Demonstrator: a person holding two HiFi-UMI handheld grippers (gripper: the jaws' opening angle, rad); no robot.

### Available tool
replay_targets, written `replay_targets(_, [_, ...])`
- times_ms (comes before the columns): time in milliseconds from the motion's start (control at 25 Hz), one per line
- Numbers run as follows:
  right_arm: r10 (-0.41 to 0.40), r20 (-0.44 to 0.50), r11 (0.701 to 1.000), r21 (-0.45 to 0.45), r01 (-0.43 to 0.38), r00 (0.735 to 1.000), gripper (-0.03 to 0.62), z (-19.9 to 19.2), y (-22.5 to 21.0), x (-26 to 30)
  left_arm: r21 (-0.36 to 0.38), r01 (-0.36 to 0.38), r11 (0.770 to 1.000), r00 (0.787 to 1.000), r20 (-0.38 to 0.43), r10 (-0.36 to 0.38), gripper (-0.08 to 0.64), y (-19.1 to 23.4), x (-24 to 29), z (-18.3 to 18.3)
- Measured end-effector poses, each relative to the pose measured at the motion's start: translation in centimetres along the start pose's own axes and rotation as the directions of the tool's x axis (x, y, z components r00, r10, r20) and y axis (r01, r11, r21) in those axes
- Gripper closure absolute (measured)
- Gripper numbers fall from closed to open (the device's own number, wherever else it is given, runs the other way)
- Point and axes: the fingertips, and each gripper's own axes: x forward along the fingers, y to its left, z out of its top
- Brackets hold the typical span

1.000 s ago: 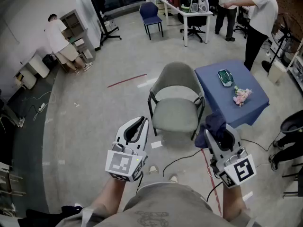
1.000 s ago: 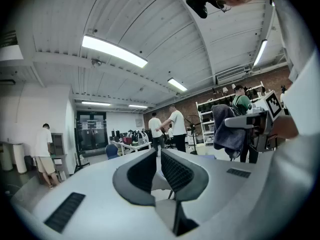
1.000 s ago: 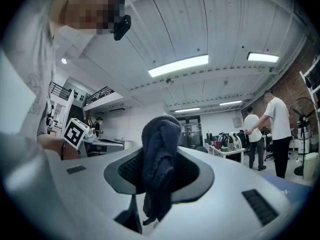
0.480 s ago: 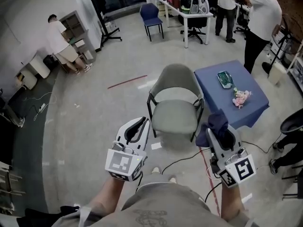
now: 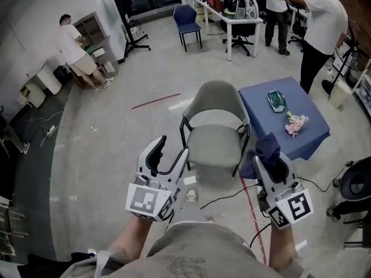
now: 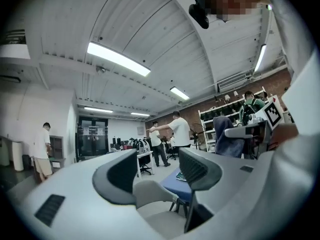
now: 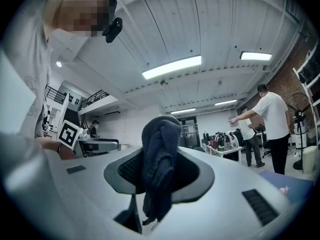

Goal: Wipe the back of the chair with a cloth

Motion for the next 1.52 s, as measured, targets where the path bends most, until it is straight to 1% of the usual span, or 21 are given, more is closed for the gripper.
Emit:
replay_targets(40, [0.000, 0.000, 1.000, -0.001, 0.000, 1.000, 0.443, -0.1, -0.1, 0.2, 0.002, -0.014, 1.000, 1.000, 0.005, 0.014, 0.273, 0.4, 0.1, 0.0])
replay_targets(120, [0.000, 0.002, 1.000, -0.004, 0.000, 1.000, 0.443, -0.5, -0.4, 0.7, 0.000, -0.025, 1.000, 1.000, 0.003, 0.025, 0.273, 1.0, 0.6, -0.4])
replay_targets(440, [-0.012, -0.015, 1.000, -0.016, 0.012, 1.000, 0.443, -2.7, -2.7, 4.6, -0.010, -0.016, 1.000, 1.000, -0.021, 0.016, 0.273, 3.7, 4.0, -3.1])
replay_targets(600, [-0.026, -0.039, 1.000, -0.019, 0.025, 0.999, 0.443, -3.8, -4.5, 8.1, -0.026, 0.000, 1.000, 0.999, -0.052, -0.001, 0.275, 6.0, 6.7, -4.6])
replay_targets(720, [-0.043, -0.065, 0.999, -0.020, 0.042, 0.997, 0.443, -4.9, -6.4, 11.2, -0.025, 0.020, 0.999, 0.995, -0.102, -0.023, 0.273, 7.8, 9.4, -6.2])
replay_targets(880, [-0.065, -0.105, 0.998, -0.013, 0.064, 0.992, 0.443, -7.0, -8.8, 15.6, -0.029, 0.052, 0.998, 0.984, -0.171, -0.056, 0.275, 10.3, 13.1, -9.0])
replay_targets(1080, [-0.079, -0.182, 0.997, 0.010, 0.082, 0.980, 0.443, -10.1, -11.5, 22.1, -0.064, 0.078, 0.995, 0.967, -0.238, -0.091, 0.275, 14.3, 18.0, -12.3])
replay_targets(1280, [-0.093, -0.245, 0.995, 0.022, 0.102, 0.965, 0.443, -13.7, -14.7, 29.1, -0.080, 0.129, 0.988, 0.941, -0.306, -0.147, 0.275, 17.6, 23.7, -16.3])
replay_targets(1520, [-0.117, -0.303, 0.992, 0.003, 0.124, 0.946, 0.442, -17.7, -17.7, 36.3, -0.099, 0.201, 0.974, 0.905, -0.361, -0.224, 0.275, 20.8, 29.1, -20.5])
